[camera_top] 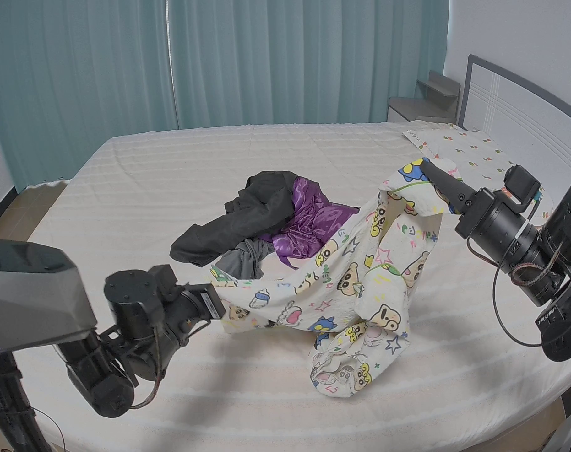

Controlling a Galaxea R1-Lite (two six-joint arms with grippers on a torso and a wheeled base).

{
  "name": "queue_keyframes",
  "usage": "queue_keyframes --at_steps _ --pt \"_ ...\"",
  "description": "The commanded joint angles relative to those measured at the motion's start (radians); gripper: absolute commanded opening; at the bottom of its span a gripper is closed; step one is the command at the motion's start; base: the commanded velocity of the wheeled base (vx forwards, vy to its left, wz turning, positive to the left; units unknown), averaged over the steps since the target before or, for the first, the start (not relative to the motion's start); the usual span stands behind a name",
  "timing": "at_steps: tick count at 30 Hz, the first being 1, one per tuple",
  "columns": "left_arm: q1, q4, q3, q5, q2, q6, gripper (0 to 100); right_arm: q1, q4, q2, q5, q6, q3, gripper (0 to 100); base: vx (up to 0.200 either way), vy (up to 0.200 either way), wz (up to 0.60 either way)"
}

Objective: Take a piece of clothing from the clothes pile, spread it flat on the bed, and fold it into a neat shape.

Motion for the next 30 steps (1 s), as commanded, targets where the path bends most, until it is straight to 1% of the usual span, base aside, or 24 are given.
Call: queue_keyframes --at_steps 1,2,4,5,6,10,12,15,19,23,27,30 --pt "0.006 -0.012 0.0 0.08 -0.261 0.045 0 -0.057 0.009 0.017 -0.002 -0.02 -0.095 0 0.0 0.0 0.0" --pt "0.004 -0.011 -0.001 0.081 -0.264 0.047 0 -0.057 0.011 0.015 -0.002 -0.02 -0.098 0 0.0 0.0 0.0" --pt "0.006 0.0 -0.036 0.095 -0.307 0.105 0 -0.056 0.071 -0.009 -0.006 -0.02 -0.155 0 0.0 0.0 0.0" --pt "0.006 0.009 -0.052 0.104 -0.319 0.128 0 -0.054 0.088 -0.017 -0.016 -0.02 -0.169 0 0.0 0.0 0.0" --pt "0.006 0.011 -0.072 0.113 -0.327 0.151 0 -0.048 0.109 -0.026 -0.039 -0.022 -0.199 0 0.0 0.0 0.0" --pt "0.006 0.014 -0.139 0.121 -0.368 0.199 0 -0.039 0.132 -0.04 -0.081 -0.022 -0.299 0 0.0 0.0 0.0" --pt "0.006 0.016 -0.156 0.12 -0.384 0.22 0 -0.028 0.158 -0.057 -0.103 -0.022 -0.317 0 0.0 0.0 0.0" --pt "0.006 0.016 -0.167 0.12 -0.394 0.241 0 -0.007 0.164 -0.069 -0.123 -0.022 -0.301 0 0.0 0.0 0.0" --pt "0.0 0.014 -0.142 0.12 -0.408 0.238 0 0.023 0.152 -0.072 -0.141 -0.02 -0.225 0 0.0 0.0 0.0" --pt "-0.005 0.011 -0.055 0.115 -0.413 0.228 0 0.039 0.121 -0.068 -0.177 -0.012 -0.166 0 0.0 0.0 0.0" --pt "-0.029 0.012 -0.021 0.115 -0.407 0.151 0 0.049 0.081 -0.037 -0.204 -0.008 -0.141 0 0.0 0.0 0.0" --pt "-0.031 0.012 -0.021 0.115 -0.404 0.11 0 0.076 0.051 -0.026 -0.246 -0.009 -0.118 0 0.0 0.0 0.0"
